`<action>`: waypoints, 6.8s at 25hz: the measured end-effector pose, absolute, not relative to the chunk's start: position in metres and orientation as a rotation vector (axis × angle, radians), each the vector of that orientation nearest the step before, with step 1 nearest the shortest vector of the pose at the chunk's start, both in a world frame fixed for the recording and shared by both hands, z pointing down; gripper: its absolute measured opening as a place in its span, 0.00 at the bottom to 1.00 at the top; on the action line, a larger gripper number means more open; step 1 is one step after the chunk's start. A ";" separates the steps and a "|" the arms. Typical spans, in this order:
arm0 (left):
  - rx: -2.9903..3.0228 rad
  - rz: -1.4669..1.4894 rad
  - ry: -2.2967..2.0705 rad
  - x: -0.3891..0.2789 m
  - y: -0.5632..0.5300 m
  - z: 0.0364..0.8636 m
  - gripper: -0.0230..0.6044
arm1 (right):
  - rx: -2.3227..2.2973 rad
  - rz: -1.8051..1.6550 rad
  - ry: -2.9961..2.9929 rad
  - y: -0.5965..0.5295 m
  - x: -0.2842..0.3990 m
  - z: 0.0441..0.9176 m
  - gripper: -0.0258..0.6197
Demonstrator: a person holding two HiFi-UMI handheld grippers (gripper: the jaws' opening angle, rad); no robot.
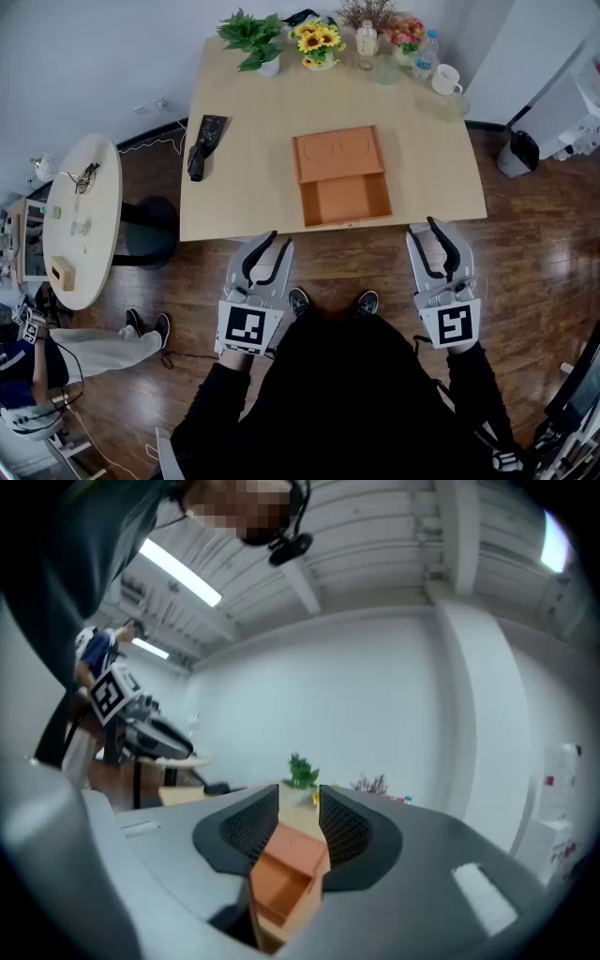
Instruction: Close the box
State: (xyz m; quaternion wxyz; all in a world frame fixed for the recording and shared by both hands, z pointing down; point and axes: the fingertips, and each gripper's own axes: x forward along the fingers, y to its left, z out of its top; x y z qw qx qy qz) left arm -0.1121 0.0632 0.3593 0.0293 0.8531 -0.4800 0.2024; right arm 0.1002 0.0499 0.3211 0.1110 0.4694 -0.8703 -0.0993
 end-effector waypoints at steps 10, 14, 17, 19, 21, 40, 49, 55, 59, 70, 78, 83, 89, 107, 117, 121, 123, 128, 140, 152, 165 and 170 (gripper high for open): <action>2.595 1.859 -0.925 -0.087 0.032 0.574 0.20 | 0.562 -0.459 -2.124 0.014 0.100 0.554 0.28; 2.400 1.570 -1.010 -0.102 0.021 0.596 0.25 | 0.635 -0.219 -2.141 -0.008 0.107 0.570 0.28; 2.333 1.295 -1.107 -0.115 0.019 0.601 0.28 | 0.772 0.170 -2.177 -0.014 0.124 0.591 0.38; 2.343 1.267 -1.115 -0.119 0.015 0.611 0.29 | 0.784 0.258 -2.163 -0.012 0.128 0.609 0.38; 2.353 1.273 -1.093 -0.115 0.010 0.622 0.29 | 0.771 0.282 -2.155 -0.010 0.127 0.622 0.38; 2.315 1.143 -1.121 -0.115 -0.045 0.617 0.21 | 0.793 0.317 -2.195 -0.048 0.092 0.612 0.18; 2.448 1.180 -1.059 -0.132 -0.065 0.609 0.19 | 0.915 0.366 -2.190 -0.051 0.077 0.604 0.15; 2.487 1.211 -0.997 -0.144 -0.074 0.620 0.19 | 0.972 0.400 -2.163 -0.042 0.064 0.616 0.14; 2.498 1.225 -1.021 -0.143 -0.085 0.621 0.19 | 1.032 0.384 -2.156 -0.055 0.066 0.616 0.14; 2.379 1.224 -1.264 -0.149 -0.134 0.621 0.21 | 1.121 0.388 -2.096 -0.103 0.073 0.618 0.37; 2.609 1.163 -0.962 -0.148 -0.159 0.625 0.58 | 0.944 0.203 -2.190 -0.124 0.055 0.615 0.51; 2.791 1.291 -0.643 -0.137 -0.166 0.627 0.60 | 0.843 0.213 -2.226 -0.131 0.047 0.626 0.75; 2.817 1.270 -0.591 -0.128 -0.171 0.626 0.58 | 0.871 0.180 -2.225 -0.144 0.053 0.622 0.62; 2.686 1.082 -0.950 -0.136 -0.192 0.620 0.26 | 1.069 0.214 -2.143 -0.158 0.070 0.619 0.33; 2.526 0.371 -1.108 -0.140 -0.119 0.498 0.34 | 1.316 0.505 -2.429 -0.108 0.084 0.509 0.34; 2.570 0.198 -1.176 -0.120 -0.081 0.425 0.34 | 1.406 0.491 -2.576 -0.082 0.090 0.435 0.34; 2.602 0.119 -1.220 -0.110 -0.063 0.388 0.26 | 1.441 0.471 -2.650 -0.068 0.094 0.399 0.34; 2.692 -0.025 -1.316 -0.081 -0.012 0.313 0.22 | 1.471 0.311 -2.821 -0.023 0.107 0.320 0.35; 2.709 -0.224 -1.387 -0.030 0.076 0.242 0.22 | 1.494 0.024 -2.897 0.063 0.124 0.254 0.35; 2.728 -0.261 -1.312 -0.048 0.077 0.238 0.22 | 1.526 -0.092 -2.853 0.068 0.090 0.232 0.34; 2.732 -0.271 -1.248 -0.060 0.070 0.242 0.22 | 1.534 -0.157 -2.820 0.066 0.070 0.224 0.34; 2.734 -0.266 -1.240 -0.059 0.071 0.243 0.22 | 1.535 -0.155 -2.815 0.067 0.071 0.225 0.34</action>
